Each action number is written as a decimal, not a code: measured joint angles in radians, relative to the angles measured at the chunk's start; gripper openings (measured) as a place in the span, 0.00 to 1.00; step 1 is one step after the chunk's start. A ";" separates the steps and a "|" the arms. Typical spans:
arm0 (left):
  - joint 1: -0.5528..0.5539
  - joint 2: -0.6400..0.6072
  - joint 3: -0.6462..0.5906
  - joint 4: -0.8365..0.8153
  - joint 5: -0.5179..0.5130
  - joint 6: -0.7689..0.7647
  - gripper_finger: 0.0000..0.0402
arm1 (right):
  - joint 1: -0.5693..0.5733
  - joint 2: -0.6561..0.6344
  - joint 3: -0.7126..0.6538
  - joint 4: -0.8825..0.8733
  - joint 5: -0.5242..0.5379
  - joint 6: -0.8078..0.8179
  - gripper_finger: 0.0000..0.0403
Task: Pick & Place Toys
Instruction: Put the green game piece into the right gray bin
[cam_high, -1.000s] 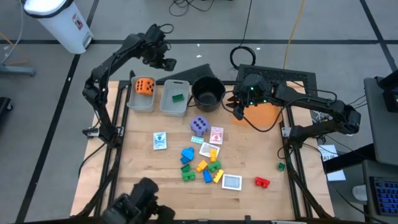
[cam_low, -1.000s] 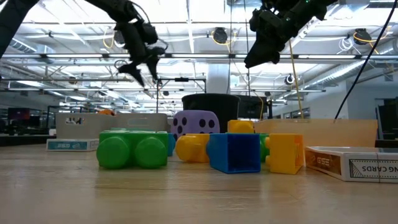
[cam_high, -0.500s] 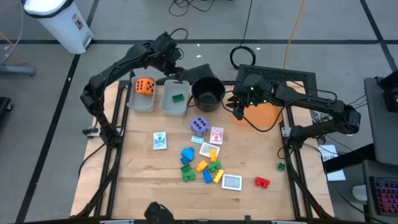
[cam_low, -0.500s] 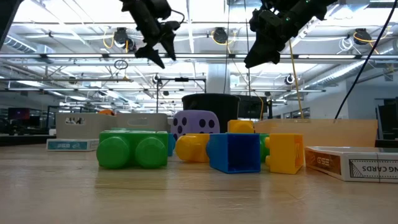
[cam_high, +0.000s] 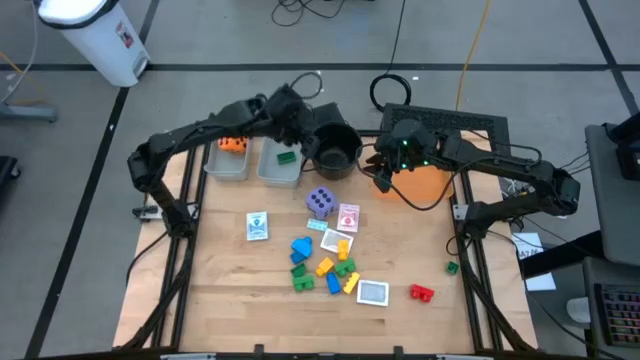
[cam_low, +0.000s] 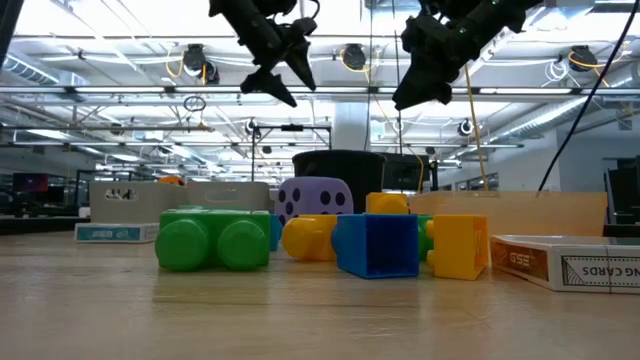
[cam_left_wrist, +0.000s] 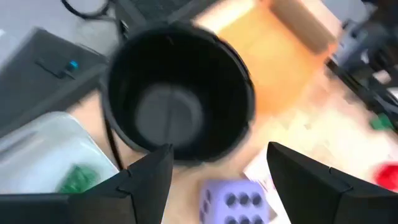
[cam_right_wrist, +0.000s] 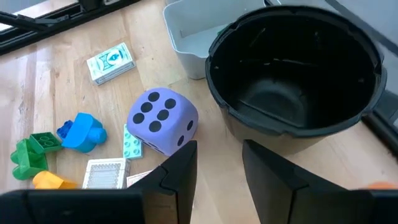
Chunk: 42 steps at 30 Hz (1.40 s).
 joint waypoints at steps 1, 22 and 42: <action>-0.015 -0.014 -0.028 0.032 -0.001 -0.007 0.66 | 0.000 0.000 -0.010 0.002 -0.001 0.008 0.31; -0.266 -0.597 -0.700 0.480 -0.024 -0.314 0.66 | 0.012 0.000 -0.379 0.774 -0.391 0.518 0.31; -0.372 -0.797 -0.841 0.462 0.086 -0.119 0.66 | 0.490 0.001 -0.213 0.695 0.247 0.546 0.31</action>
